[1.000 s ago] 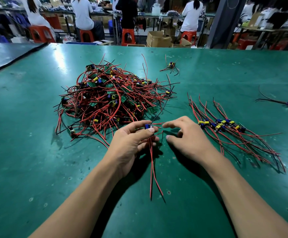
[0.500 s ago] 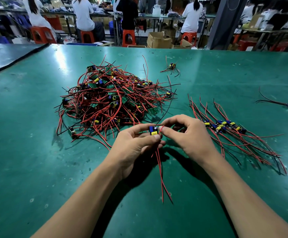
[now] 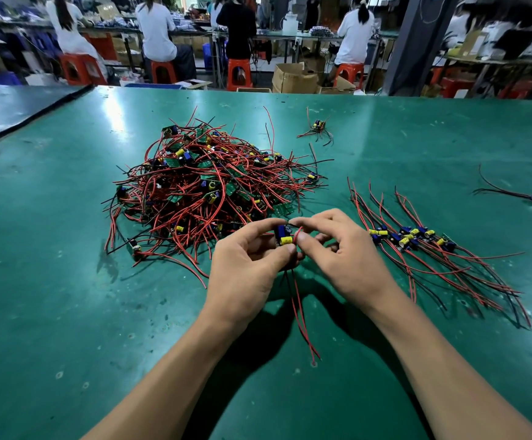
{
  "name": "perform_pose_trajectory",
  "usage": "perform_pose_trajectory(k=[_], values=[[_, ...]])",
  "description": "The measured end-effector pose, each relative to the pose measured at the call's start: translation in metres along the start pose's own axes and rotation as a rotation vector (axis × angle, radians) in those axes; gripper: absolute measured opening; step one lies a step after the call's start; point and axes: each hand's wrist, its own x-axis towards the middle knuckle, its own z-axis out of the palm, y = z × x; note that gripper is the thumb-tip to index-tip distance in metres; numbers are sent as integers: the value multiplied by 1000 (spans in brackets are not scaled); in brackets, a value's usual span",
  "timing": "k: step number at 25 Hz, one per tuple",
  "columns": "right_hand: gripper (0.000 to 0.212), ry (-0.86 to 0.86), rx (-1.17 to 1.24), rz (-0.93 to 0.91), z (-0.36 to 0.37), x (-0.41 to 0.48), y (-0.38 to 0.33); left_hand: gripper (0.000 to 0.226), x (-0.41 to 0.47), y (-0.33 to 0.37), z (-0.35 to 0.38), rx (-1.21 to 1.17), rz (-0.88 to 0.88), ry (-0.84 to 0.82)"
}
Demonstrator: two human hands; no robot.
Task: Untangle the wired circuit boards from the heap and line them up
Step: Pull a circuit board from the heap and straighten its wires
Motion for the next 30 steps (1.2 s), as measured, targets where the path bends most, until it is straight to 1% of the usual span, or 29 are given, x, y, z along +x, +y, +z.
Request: perform_pose_trajectory(k=[1, 3, 7, 8, 9, 12, 13, 16, 20, 22, 24, 26, 29, 30], values=[[32, -34, -14, 7, 1, -1, -1, 33, 1, 0, -1, 23, 22, 36], [55, -138, -67, -1, 4, -3, -3, 33, 3, -1, -4, 51, 44, 94], [95, -295, -250, -5, 11, -7, -4, 29, 6, -3, -8, -3, 17, 170], [100, -316, -292, 1, 11, -6, -3, 28, 7, -3, -8, -24, 18, 193], [96, -321, -307, 7, 12, -7, -2, 28, 8, -4, -8, -51, 23, 216], [53, -204, -247, -10, 15, -8, 2, 28, 13, -4, -12, -86, 34, 250], [42, -169, -226, -21, 14, -8, 4, 28, 14, -3, -13, -79, 37, 246], [25, -139, -190, -36, 10, -7, 5, 27, 13, -2, -12, -42, 60, 228], [18, -72, -188, -51, 7, -4, 1, 25, 13, -1, -11, -63, 40, 221], [18, -115, -145, -23, 5, -2, 1, 26, 15, 1, -13, -139, -11, 226], [18, -211, -12, 57, 1, -1, 3, 30, 18, 1, -16, -242, -62, 240], [17, -249, 128, 137, -3, 0, 4, 32, 19, 2, -18, -302, -94, 244], [20, -167, 164, 166, -3, 0, 1, 32, 19, 3, -15, -320, -93, 215], [23, -119, 230, 191, -1, 1, 0, 30, 18, 4, -14, -327, -94, 199]])
